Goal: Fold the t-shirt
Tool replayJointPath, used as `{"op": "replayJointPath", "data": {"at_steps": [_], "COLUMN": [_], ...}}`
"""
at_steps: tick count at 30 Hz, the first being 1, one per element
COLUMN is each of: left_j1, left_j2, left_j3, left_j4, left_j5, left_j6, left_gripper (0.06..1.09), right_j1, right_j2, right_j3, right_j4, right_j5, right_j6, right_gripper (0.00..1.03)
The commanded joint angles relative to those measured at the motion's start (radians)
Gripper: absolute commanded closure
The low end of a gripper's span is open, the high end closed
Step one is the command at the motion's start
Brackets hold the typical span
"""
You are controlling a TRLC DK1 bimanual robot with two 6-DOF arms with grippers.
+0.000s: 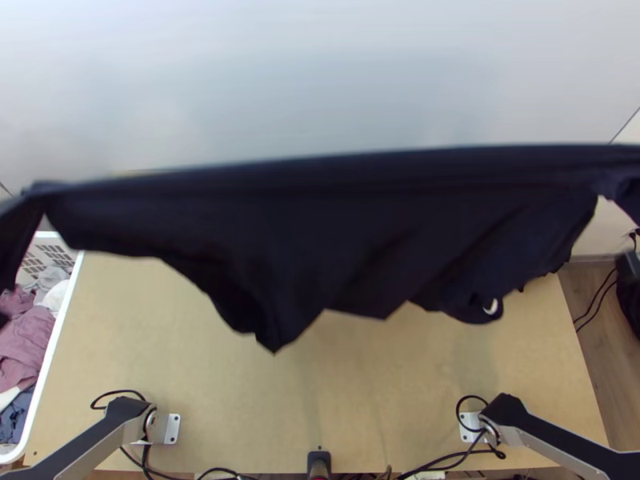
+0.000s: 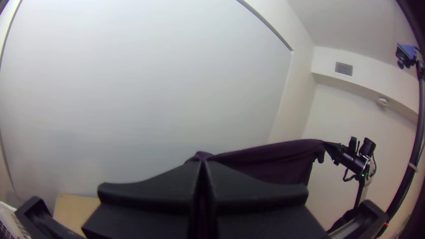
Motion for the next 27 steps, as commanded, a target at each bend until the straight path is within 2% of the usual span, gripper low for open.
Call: {"op": "replayJointPath", "data": {"at_steps": [1, 7, 11, 13, 17, 22, 27], "left_j1": [-0.001, 0.000, 0.002, 0.005, 0.017, 0.017, 0.017], "left_j2": [-0.062, -0.062, -0.052, -0.042, -0.047, -0.047, -0.018], "left_j3": [0.009, 0.006, -0.057, -0.141, -0.402, -0.687, -0.870], "left_j4": [-0.127, -0.260, -0.271, -0.266, -0.144, 0.059, 0.215], "left_j5": [0.079, 0.176, 0.190, 0.187, 0.156, 0.150, 0.101], "left_j6": [0.016, -0.003, -0.026, -0.029, -0.041, -0.041, -0.041], "left_gripper": [1.05, 1.05, 1.05, 1.05, 1.05, 1.05, 1.05], "right_j1": [0.006, 0.004, 0.002, 0.007, 0.059, 0.044, -0.136], "right_j2": [-0.048, -0.048, -0.016, -0.021, -0.054, -0.041, 0.024], "right_j3": [0.050, 0.050, 0.035, -0.037, -0.283, -0.539, -0.724], "right_j4": [-0.192, -0.372, -0.454, -0.447, -0.283, -0.091, 0.124], "right_j5": [-0.025, -0.137, -0.246, -0.284, -0.286, -0.321, -0.528], "right_j6": [0.068, 0.295, 0.429, 0.468, 0.484, 0.472, 0.459], "right_gripper": [1.00, 1.00, 1.00, 1.00, 1.00, 1.00, 1.00]}}
